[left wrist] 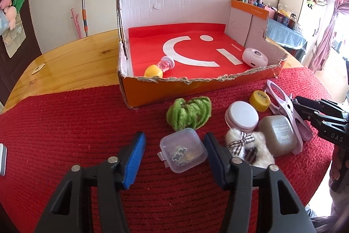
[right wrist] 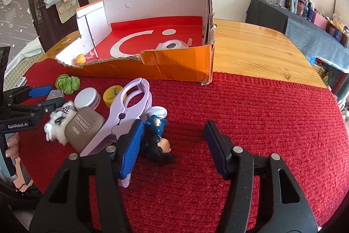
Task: Organize objects
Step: 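Grasp the clear screw box with left tool while right tool grasps the blue figurine, then carry the clear box with left tool while right tool carries the figurine into the box, then open left tool to release the clear box while right tool releases the figurine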
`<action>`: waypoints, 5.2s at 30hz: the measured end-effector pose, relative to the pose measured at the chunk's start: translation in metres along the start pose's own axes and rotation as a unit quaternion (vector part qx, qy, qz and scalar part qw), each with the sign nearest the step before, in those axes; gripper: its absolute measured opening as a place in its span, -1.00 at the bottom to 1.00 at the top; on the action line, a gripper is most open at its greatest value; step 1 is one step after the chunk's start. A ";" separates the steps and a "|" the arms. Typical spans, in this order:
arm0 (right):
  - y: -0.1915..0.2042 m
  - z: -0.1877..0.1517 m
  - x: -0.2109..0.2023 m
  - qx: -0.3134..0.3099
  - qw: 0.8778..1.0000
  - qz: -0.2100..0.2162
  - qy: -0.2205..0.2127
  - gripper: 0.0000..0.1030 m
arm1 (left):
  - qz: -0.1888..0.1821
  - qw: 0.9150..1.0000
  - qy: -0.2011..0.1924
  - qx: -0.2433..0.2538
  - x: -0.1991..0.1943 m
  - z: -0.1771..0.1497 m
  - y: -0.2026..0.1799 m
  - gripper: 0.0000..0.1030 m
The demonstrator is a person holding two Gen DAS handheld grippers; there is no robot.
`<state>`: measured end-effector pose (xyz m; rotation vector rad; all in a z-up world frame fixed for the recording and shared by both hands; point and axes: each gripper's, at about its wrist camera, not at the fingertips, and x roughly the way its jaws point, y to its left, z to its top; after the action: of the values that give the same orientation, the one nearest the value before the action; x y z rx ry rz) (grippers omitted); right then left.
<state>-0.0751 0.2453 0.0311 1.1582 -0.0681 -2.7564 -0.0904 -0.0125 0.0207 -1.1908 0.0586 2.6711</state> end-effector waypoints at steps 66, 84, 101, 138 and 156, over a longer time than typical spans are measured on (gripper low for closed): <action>0.021 0.139 0.030 -0.077 0.997 -0.002 -0.016 -0.54 | 0.012 0.999 -0.029 0.043 0.011 0.129 0.006 -0.15; 0.019 0.162 0.127 -0.117 0.983 -0.060 0.130 -0.54 | 0.043 0.995 0.068 0.061 0.092 0.151 0.014 -0.15; 0.010 0.156 0.142 -0.107 0.979 -0.053 0.164 -0.54 | 0.072 0.989 0.091 0.087 0.106 0.143 0.004 -0.15; 0.016 0.159 0.135 -0.098 0.979 -0.048 0.170 -0.52 | 0.079 0.990 0.079 0.081 0.101 0.143 0.000 0.08; 0.018 0.168 0.122 -0.097 0.983 -0.043 0.150 -0.42 | 0.059 0.994 0.055 0.073 0.071 0.136 -0.007 0.10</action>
<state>-0.2767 0.2059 0.0645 1.5330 0.2838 -2.5532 -0.2345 0.0240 0.0600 -1.3247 0.3467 2.6441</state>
